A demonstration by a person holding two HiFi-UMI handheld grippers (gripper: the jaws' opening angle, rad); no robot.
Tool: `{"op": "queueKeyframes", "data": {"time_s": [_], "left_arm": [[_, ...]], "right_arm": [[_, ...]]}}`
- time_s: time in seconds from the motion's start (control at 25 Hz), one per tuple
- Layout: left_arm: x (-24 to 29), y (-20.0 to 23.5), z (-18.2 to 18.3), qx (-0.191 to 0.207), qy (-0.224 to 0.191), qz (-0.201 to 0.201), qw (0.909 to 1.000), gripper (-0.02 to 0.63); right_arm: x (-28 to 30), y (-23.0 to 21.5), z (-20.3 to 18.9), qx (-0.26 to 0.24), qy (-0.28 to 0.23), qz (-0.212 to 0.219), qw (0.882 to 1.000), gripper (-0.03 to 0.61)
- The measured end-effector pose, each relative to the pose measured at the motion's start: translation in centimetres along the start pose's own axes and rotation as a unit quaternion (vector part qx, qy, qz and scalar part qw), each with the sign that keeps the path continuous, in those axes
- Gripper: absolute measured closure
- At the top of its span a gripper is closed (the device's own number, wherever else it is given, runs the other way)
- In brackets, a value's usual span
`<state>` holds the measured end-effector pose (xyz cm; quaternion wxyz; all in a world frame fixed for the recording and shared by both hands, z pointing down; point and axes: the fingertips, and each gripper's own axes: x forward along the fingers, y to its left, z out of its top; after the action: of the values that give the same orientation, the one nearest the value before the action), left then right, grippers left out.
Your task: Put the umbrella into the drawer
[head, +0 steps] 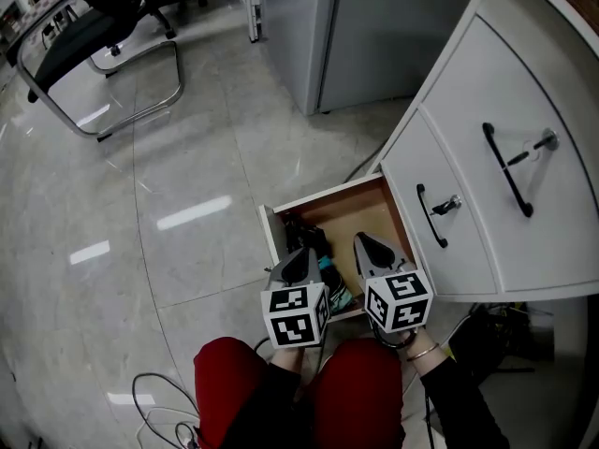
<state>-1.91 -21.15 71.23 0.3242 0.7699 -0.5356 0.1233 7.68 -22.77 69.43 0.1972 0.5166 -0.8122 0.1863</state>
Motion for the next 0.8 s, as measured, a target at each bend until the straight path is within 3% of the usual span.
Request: {"op": "queueKeyframes", "data": {"time_s": [0.28, 0.52, 0.8], "left_arm": [[-2.0, 0.3, 2.9, 0.056, -0.06, -0.044, 0.9956, 0.611], [-4.3, 1.9, 5.2, 0.106, -0.101, -0.07, 0.9867, 0.611], [-8.0, 3.9, 7.8, 0.16, -0.127, -0.071, 0.9763, 0.611]], "right_arm": [[-2.3, -0.2, 2.0, 0.017, -0.036, 0.006, 0.999, 0.577], [-4.3, 0.3, 3.1, 0.025, -0.066, 0.014, 0.997, 0.577], [-6.8, 0.6, 4.2, 0.034, -0.094, 0.016, 0.995, 0.577]]}}
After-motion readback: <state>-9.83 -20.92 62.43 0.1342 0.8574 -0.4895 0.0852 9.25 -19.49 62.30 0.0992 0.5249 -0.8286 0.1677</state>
